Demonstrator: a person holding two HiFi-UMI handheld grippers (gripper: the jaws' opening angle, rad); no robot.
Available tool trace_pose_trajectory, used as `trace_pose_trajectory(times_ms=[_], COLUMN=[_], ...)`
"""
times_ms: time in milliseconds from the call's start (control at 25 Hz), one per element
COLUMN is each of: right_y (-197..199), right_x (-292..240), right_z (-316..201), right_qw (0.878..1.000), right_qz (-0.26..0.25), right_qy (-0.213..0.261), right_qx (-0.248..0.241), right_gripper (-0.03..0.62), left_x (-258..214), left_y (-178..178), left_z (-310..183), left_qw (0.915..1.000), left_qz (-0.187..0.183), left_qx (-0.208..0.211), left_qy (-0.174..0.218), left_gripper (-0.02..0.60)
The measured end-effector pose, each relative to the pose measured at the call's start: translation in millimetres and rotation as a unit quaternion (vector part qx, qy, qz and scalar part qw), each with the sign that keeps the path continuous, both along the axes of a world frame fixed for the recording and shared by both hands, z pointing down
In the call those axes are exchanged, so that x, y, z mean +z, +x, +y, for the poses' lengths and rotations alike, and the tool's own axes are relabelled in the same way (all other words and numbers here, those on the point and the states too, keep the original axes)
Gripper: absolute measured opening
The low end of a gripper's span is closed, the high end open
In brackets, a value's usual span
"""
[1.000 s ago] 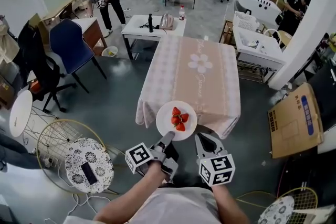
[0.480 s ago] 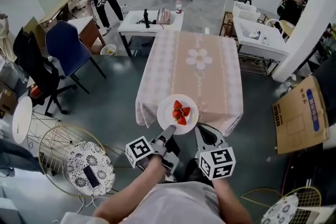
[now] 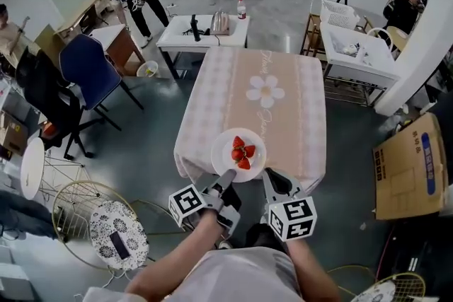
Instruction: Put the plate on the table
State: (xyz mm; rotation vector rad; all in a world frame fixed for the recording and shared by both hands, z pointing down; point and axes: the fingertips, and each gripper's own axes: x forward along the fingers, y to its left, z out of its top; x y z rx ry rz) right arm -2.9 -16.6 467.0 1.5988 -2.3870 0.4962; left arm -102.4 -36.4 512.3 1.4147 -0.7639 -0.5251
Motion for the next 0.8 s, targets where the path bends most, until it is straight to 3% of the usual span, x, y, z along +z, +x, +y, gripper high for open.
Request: trace_pose_trajectory(times_ms=[400, 800], right_y=[59.3, 95.3], right_x=[6.0, 6.8], right_z=[-60.4, -89.1], right_qw=[0.999, 0.998], right_qz=[-0.021, -0.027], right_qy=[-0.014, -0.014], right_qx=[-0.029, -0.057], right_gripper=[0.005, 0.005], left_x=[-0.5, 1.0], left_y=[61.0, 88.2], left_z=[-51.2, -72.7], left_qw=[0.9996, 0.9983], left_qz=[-0.022, -0.035], left_qx=[-0.016, -0.046], left_qy=[-0.009, -0.010], left_gripper=[0.020, 0.020])
